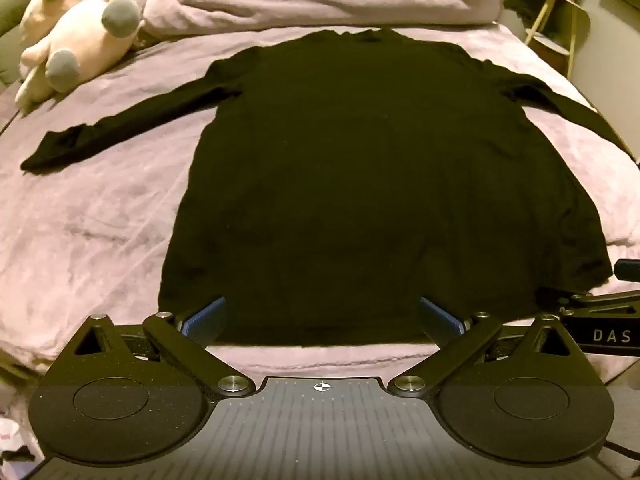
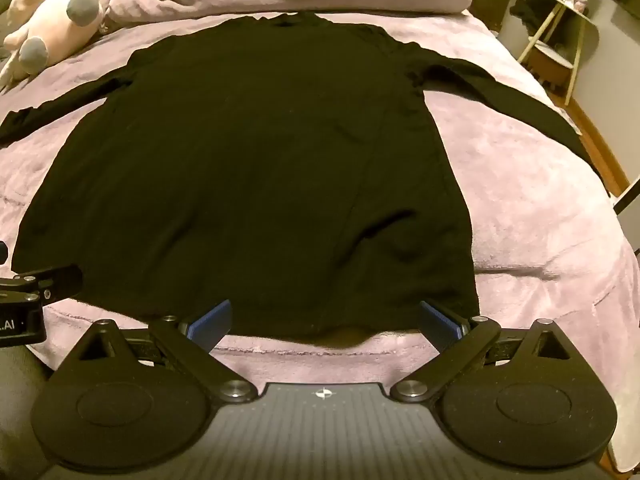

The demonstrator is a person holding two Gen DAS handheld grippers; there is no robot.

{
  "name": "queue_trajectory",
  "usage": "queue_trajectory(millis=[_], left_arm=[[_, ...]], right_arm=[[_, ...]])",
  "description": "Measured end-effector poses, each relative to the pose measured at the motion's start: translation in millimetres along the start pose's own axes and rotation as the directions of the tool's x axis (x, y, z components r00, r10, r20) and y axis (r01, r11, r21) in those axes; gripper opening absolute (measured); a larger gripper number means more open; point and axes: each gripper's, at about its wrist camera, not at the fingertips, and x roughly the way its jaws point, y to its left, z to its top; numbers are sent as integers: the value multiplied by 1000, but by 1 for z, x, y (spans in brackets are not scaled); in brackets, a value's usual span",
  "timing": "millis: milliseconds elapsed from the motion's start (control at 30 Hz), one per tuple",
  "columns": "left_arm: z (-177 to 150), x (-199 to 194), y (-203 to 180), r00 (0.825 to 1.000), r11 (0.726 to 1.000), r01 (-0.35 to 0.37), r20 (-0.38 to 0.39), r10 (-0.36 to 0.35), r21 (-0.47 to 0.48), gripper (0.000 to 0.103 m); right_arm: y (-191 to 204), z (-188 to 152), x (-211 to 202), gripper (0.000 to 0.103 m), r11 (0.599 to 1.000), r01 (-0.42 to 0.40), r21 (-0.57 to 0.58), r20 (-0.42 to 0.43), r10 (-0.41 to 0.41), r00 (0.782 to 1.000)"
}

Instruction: Fold small clothes

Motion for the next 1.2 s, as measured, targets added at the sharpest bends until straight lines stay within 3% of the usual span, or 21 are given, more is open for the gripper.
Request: queue_trajectory(millis=[1200], left_arm=[[-1, -3, 4, 1000, 1000, -8, -3, 8, -23, 103]], right_arm=[[0, -1, -3, 99, 1000, 11, 6, 23, -12, 1000]])
